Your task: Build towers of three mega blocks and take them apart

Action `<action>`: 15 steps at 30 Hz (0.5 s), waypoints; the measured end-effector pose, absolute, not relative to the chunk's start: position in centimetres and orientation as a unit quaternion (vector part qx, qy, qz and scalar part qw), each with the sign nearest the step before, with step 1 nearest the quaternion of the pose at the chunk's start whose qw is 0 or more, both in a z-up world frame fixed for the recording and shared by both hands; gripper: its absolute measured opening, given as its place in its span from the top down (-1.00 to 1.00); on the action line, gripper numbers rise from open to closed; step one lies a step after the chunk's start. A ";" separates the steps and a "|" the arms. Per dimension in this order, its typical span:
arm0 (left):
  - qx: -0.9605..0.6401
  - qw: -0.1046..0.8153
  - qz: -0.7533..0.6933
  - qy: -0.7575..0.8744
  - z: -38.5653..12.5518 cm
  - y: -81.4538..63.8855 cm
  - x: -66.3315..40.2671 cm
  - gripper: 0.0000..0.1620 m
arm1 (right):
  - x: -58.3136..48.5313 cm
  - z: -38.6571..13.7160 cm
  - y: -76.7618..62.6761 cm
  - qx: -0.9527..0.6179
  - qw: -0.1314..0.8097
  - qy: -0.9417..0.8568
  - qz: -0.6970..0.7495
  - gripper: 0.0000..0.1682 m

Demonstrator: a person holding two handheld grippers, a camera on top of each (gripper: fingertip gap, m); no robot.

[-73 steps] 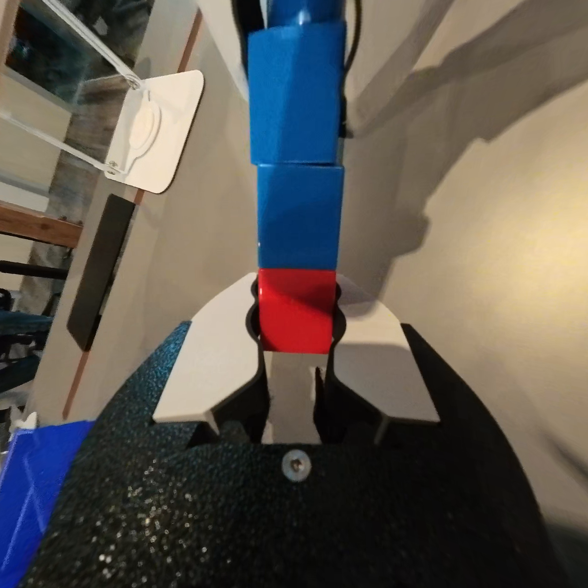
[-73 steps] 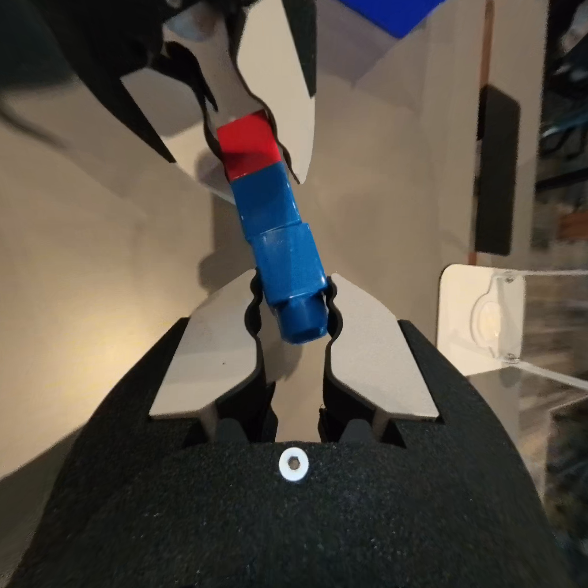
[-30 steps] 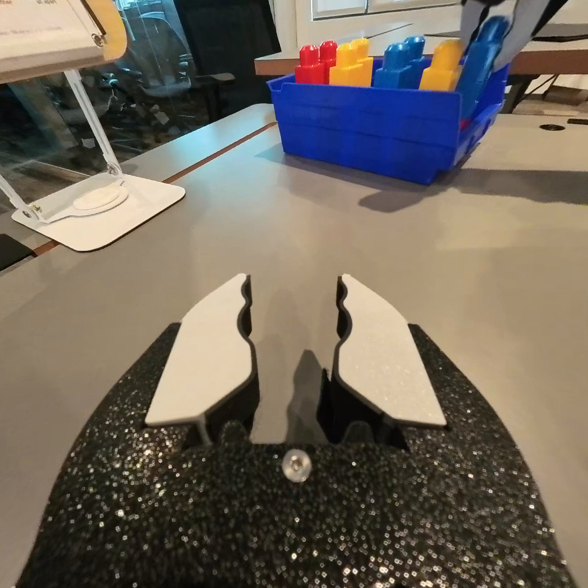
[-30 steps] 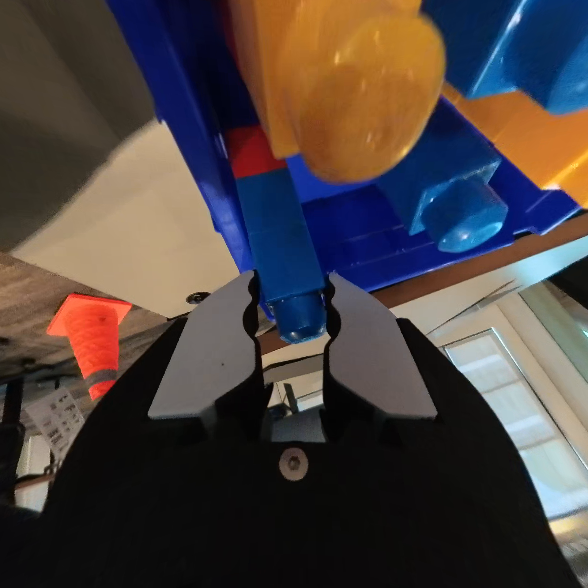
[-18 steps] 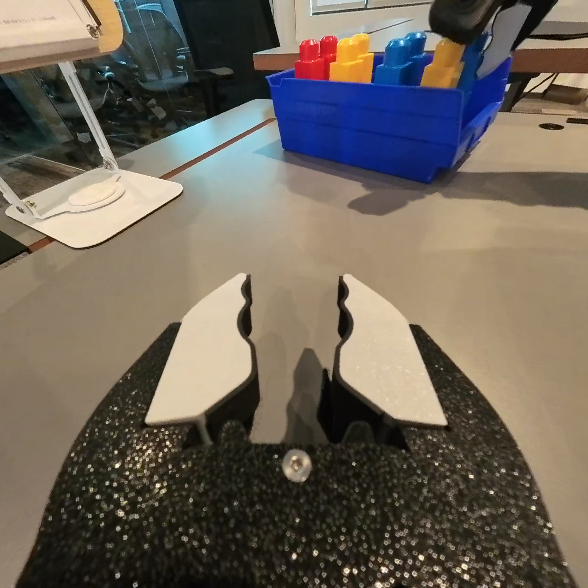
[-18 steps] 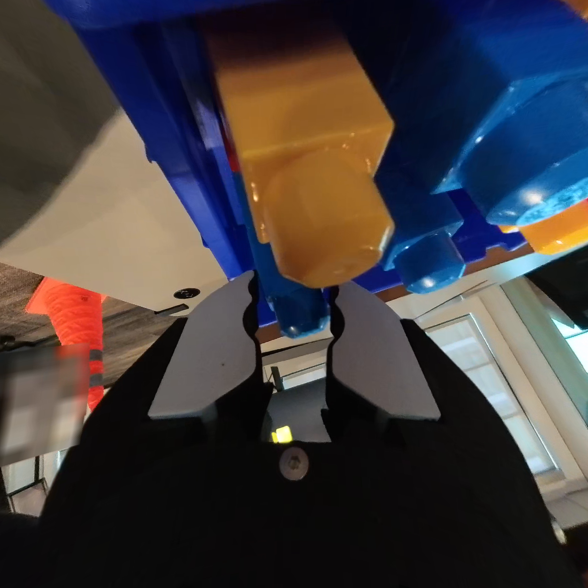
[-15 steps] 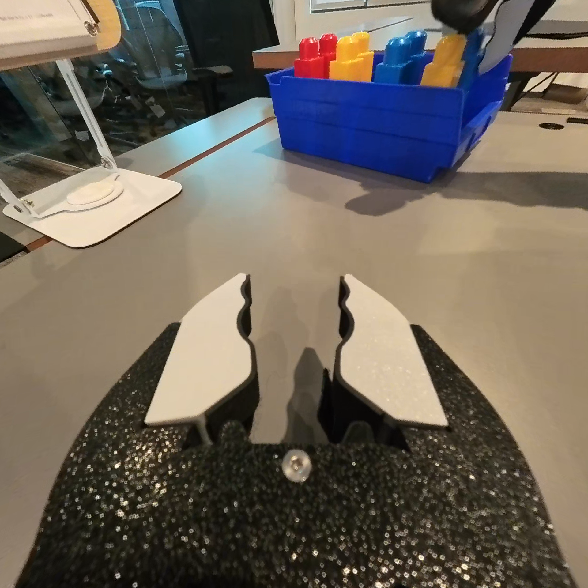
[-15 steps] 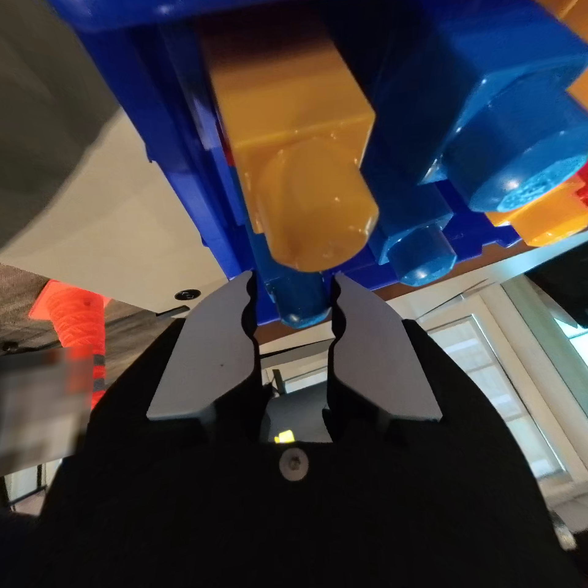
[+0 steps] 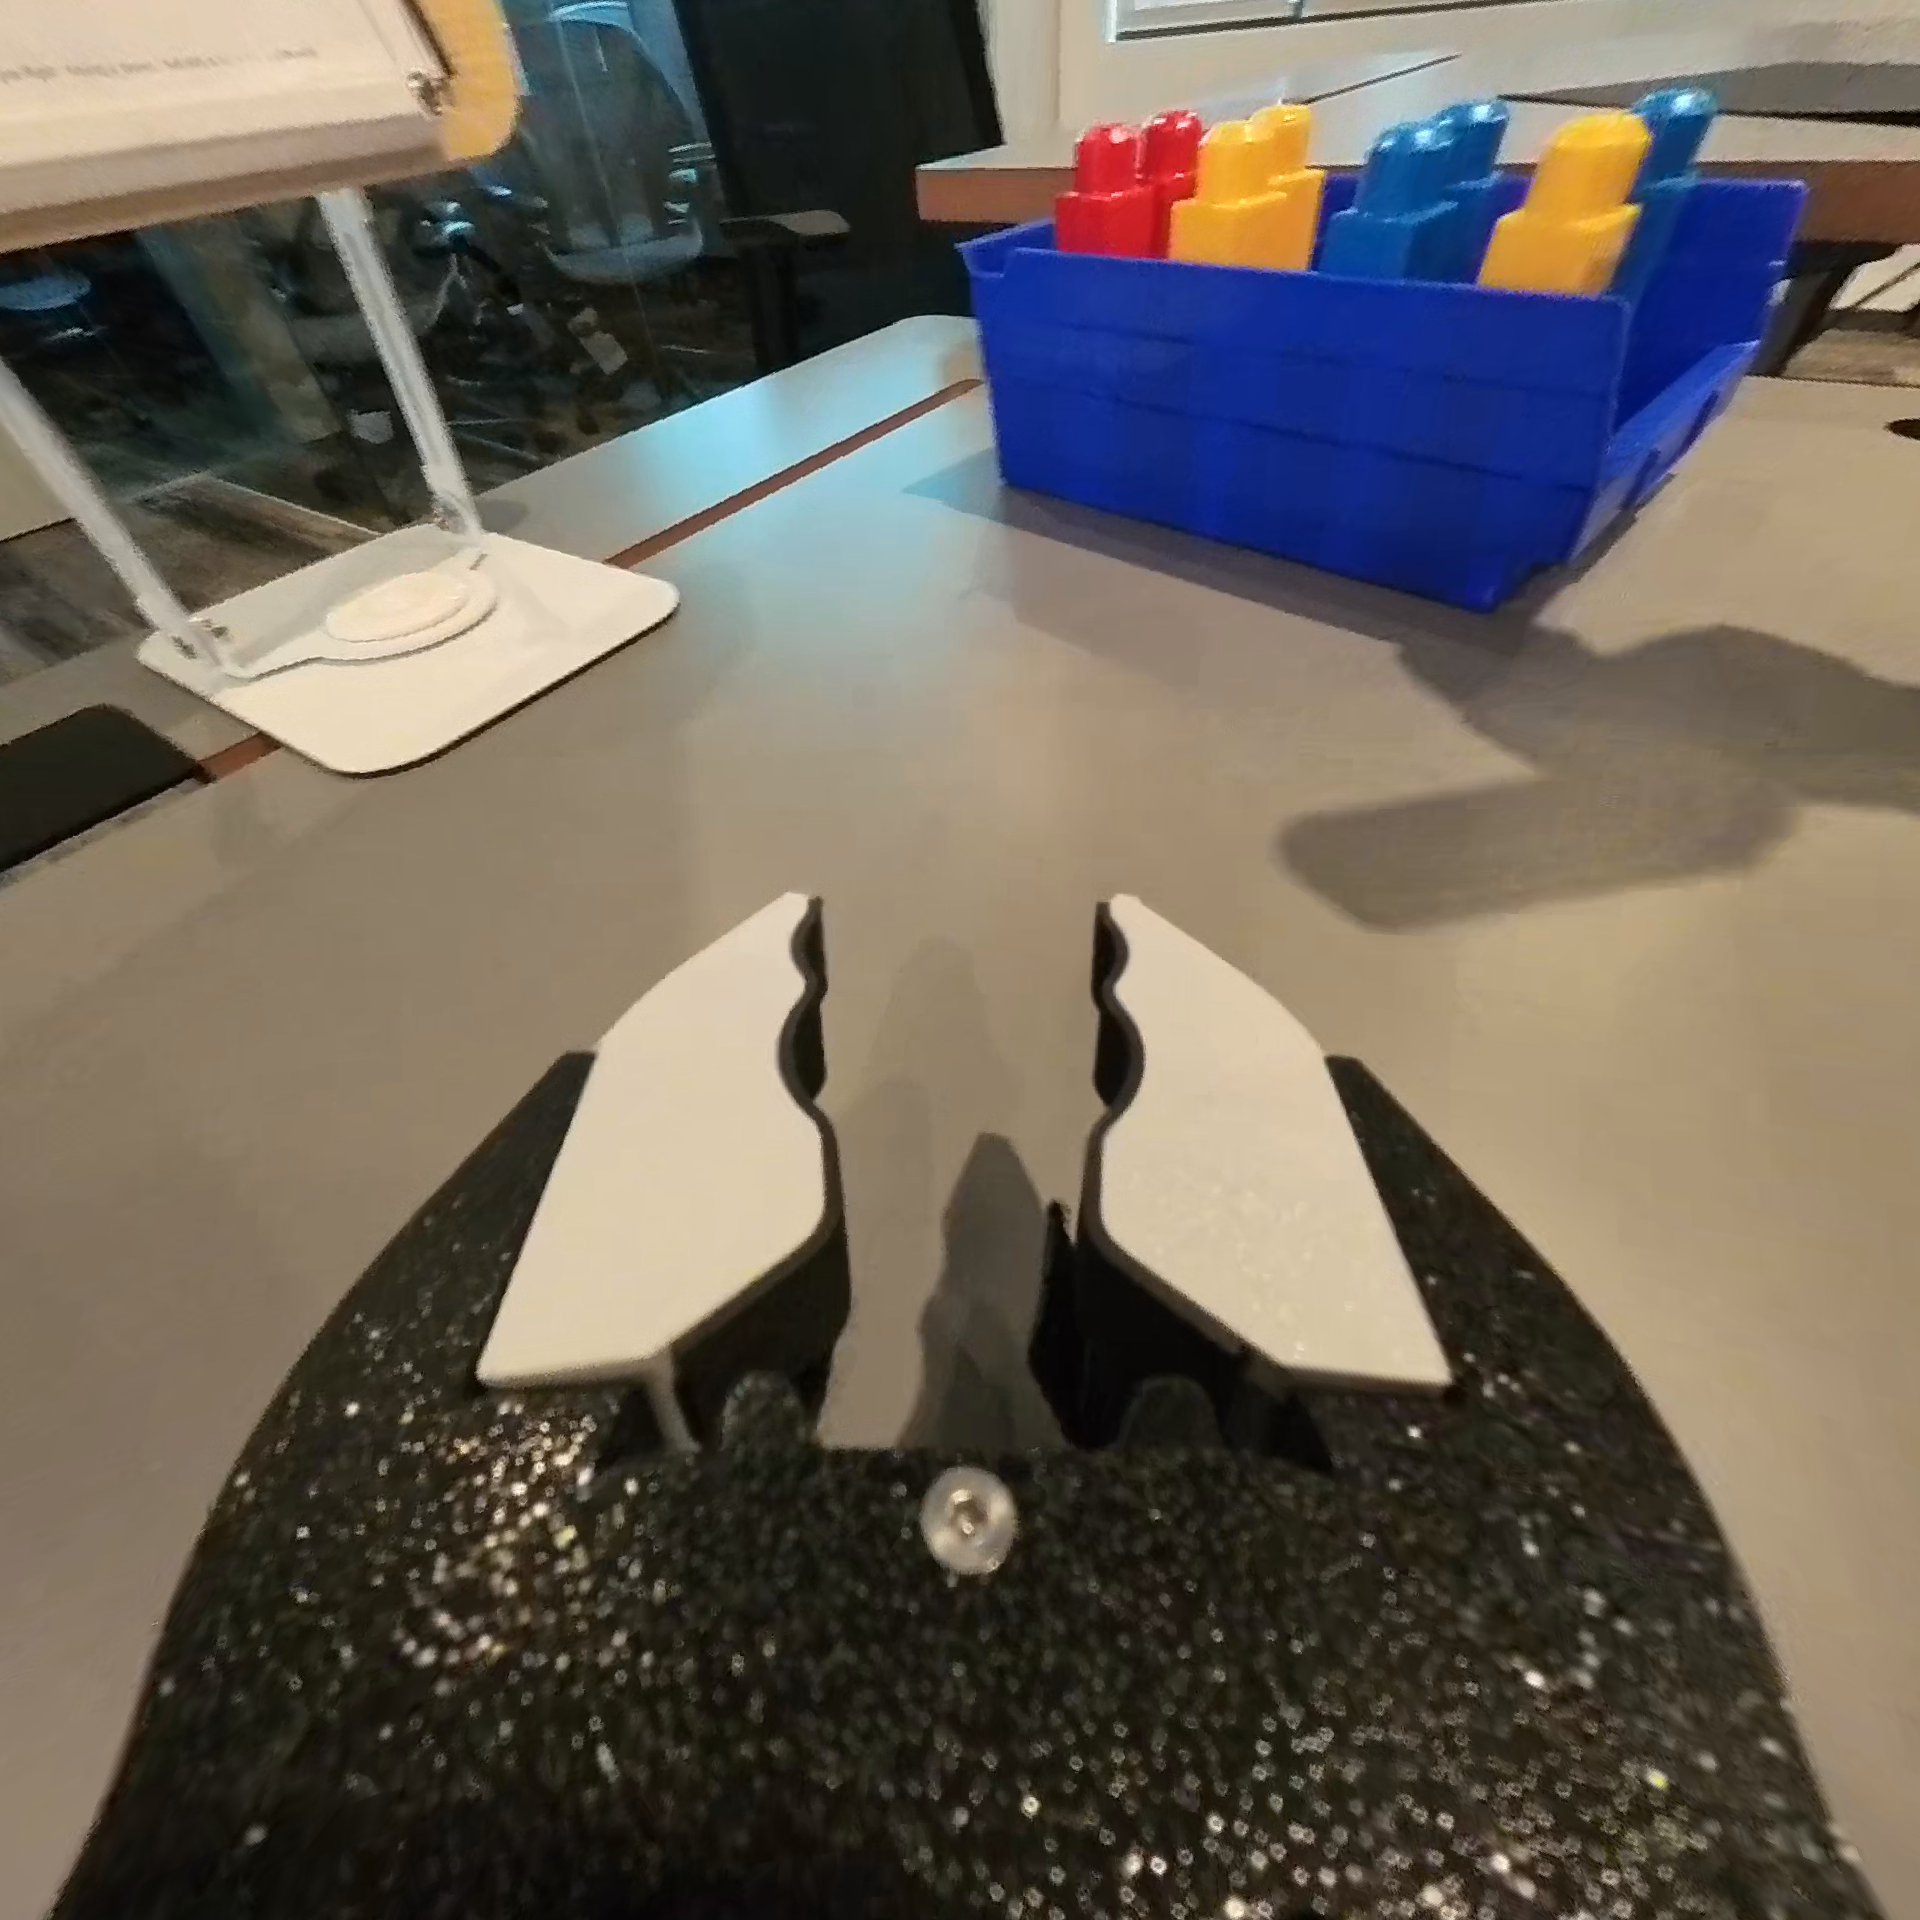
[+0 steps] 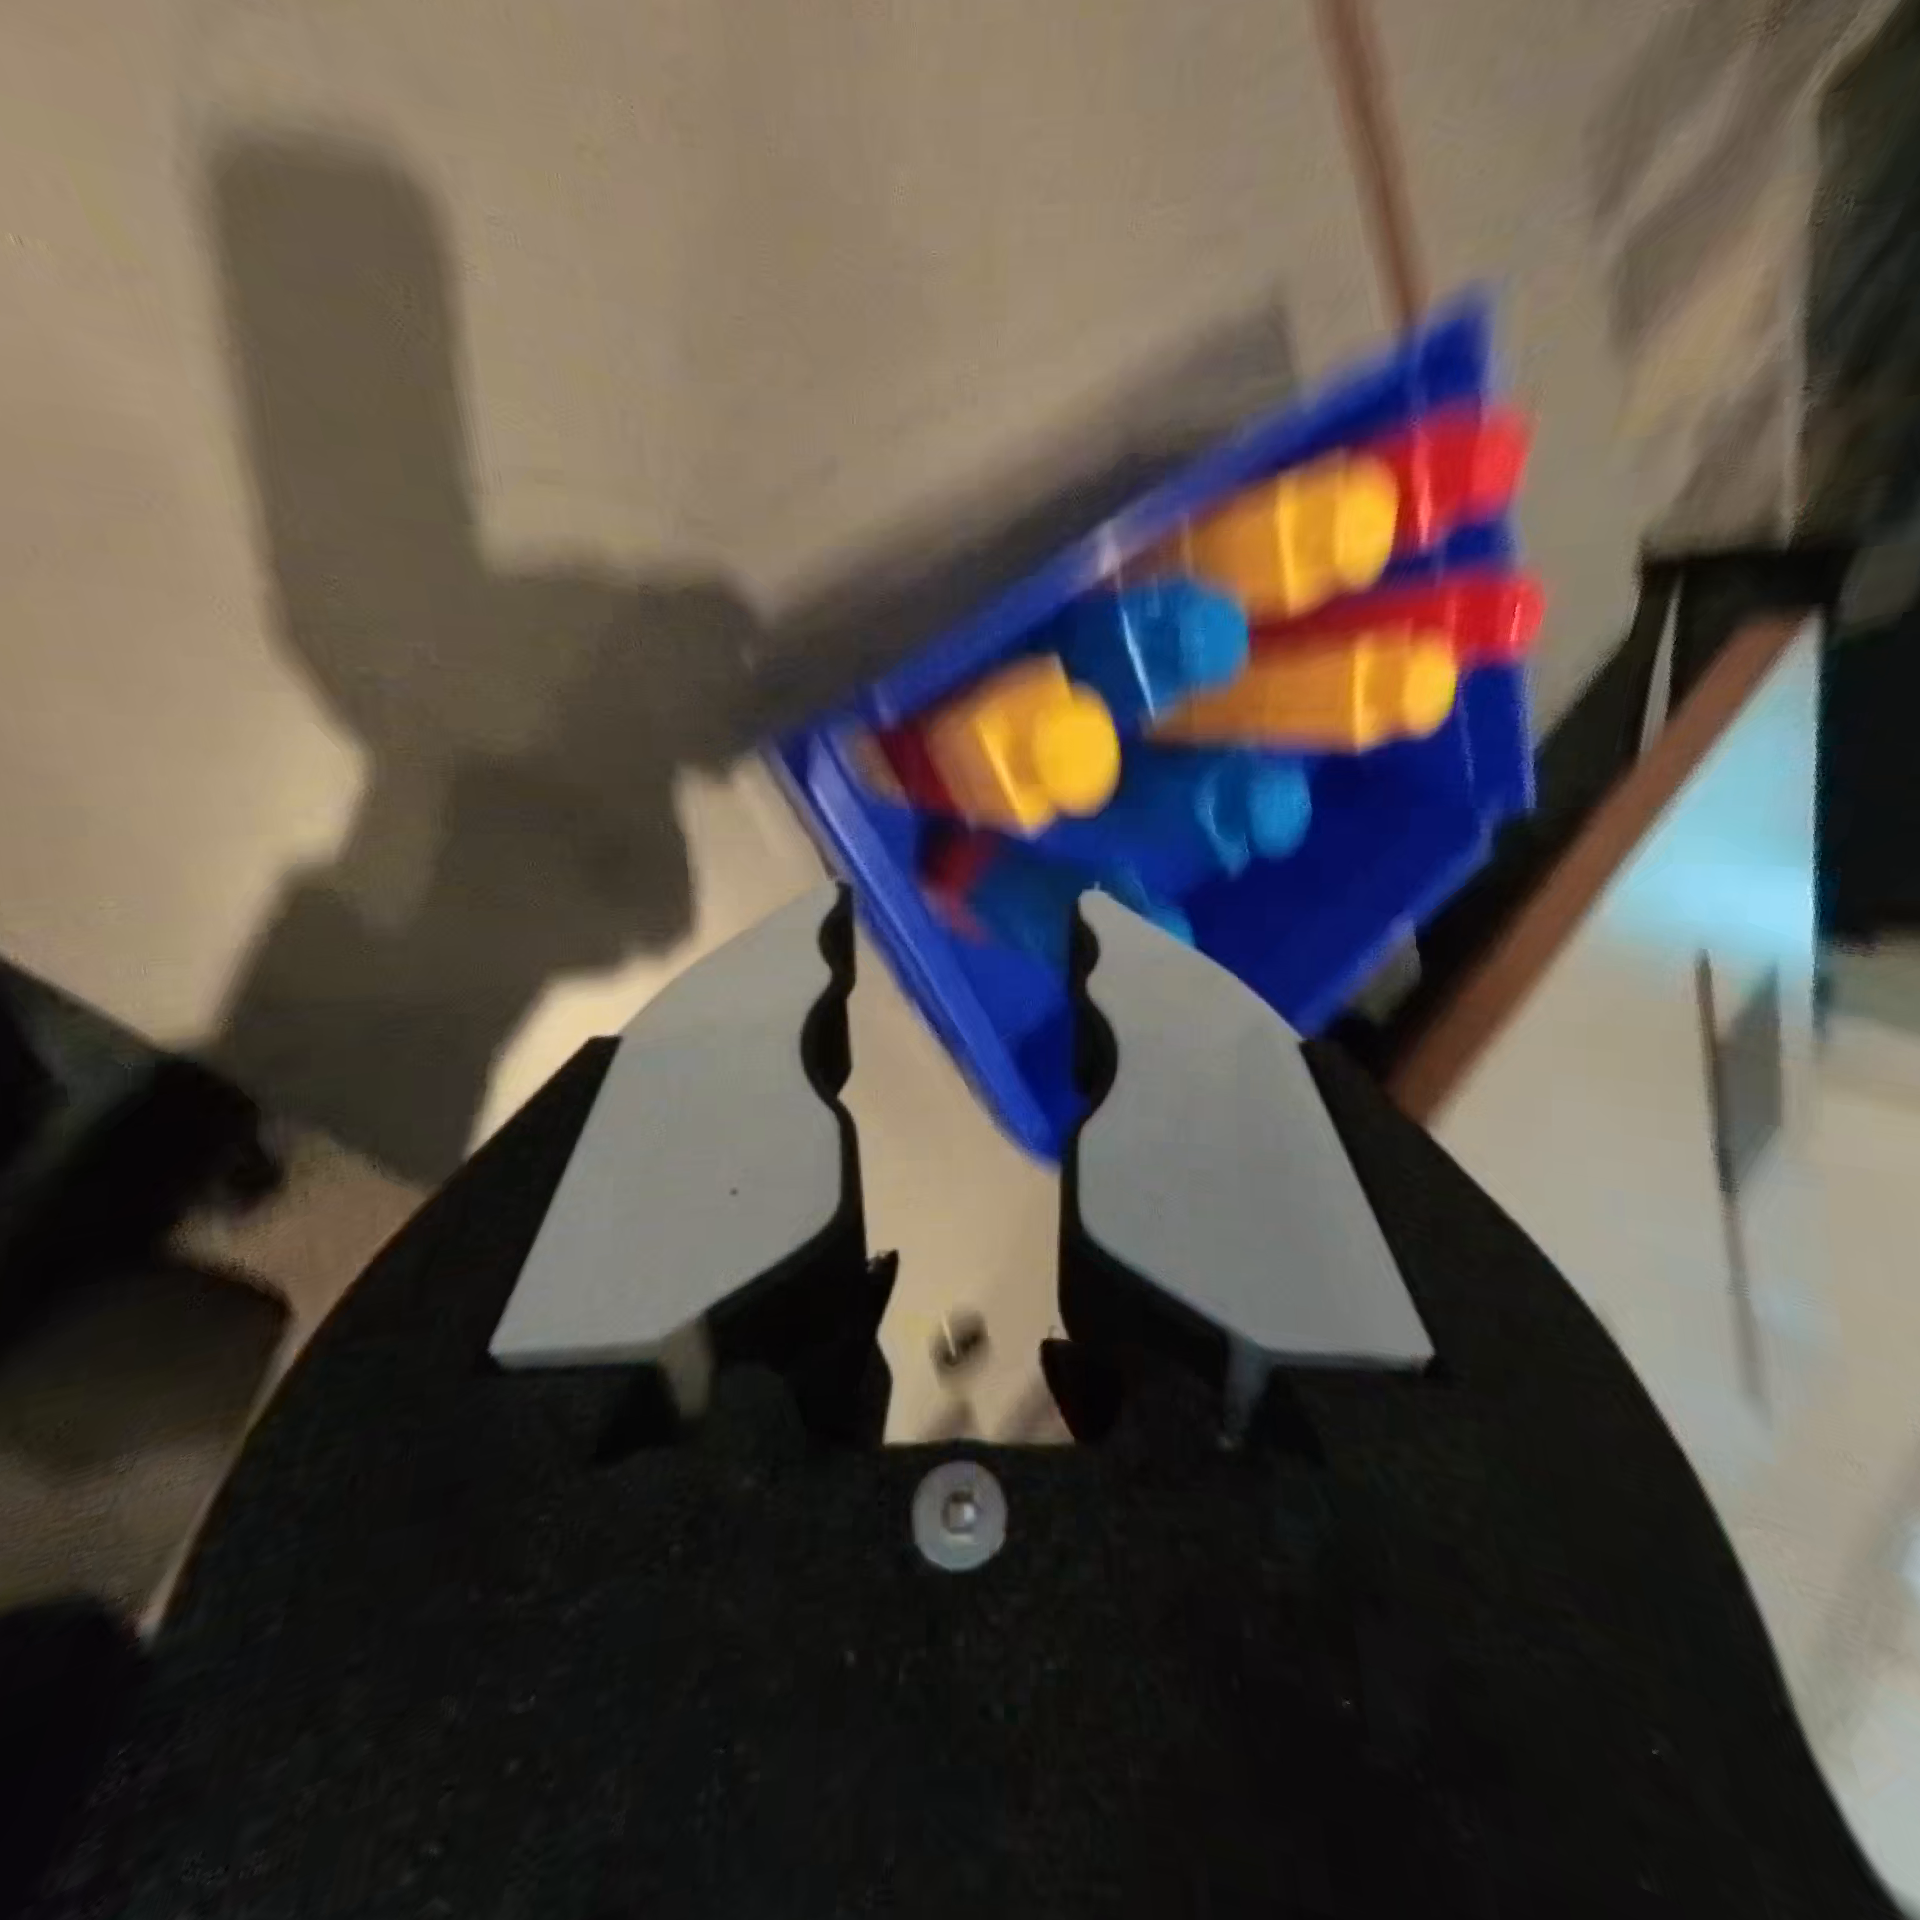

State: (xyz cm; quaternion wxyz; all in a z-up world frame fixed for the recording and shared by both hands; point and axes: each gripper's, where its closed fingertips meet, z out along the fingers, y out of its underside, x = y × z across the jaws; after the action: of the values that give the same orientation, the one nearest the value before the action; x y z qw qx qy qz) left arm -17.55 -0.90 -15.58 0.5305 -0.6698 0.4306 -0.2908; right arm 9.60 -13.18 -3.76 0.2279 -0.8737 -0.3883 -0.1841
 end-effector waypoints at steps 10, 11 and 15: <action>-0.733 0.547 -0.226 0.336 -15.5 2.1 -20.8 1.00 | -8.2 -11.2 -5.3 -0.817 0.471 -0.281 0.177 1.00; -0.737 0.552 -0.219 0.324 -15.3 2.5 -21.3 1.00 | -8.6 -12.1 -3.9 -0.812 0.486 -0.270 0.178 1.00; -0.757 0.561 -0.199 0.271 -15.3 3.8 -23.4 1.00 | -9.8 -14.7 0.6 -0.788 0.554 -0.230 0.138 1.00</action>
State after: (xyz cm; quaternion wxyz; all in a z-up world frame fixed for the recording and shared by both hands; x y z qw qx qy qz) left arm -23.37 3.76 -15.33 0.5605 -0.7569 0.2708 -0.1988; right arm -9.76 0.56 -14.66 0.5536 -0.7883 -0.2304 0.1377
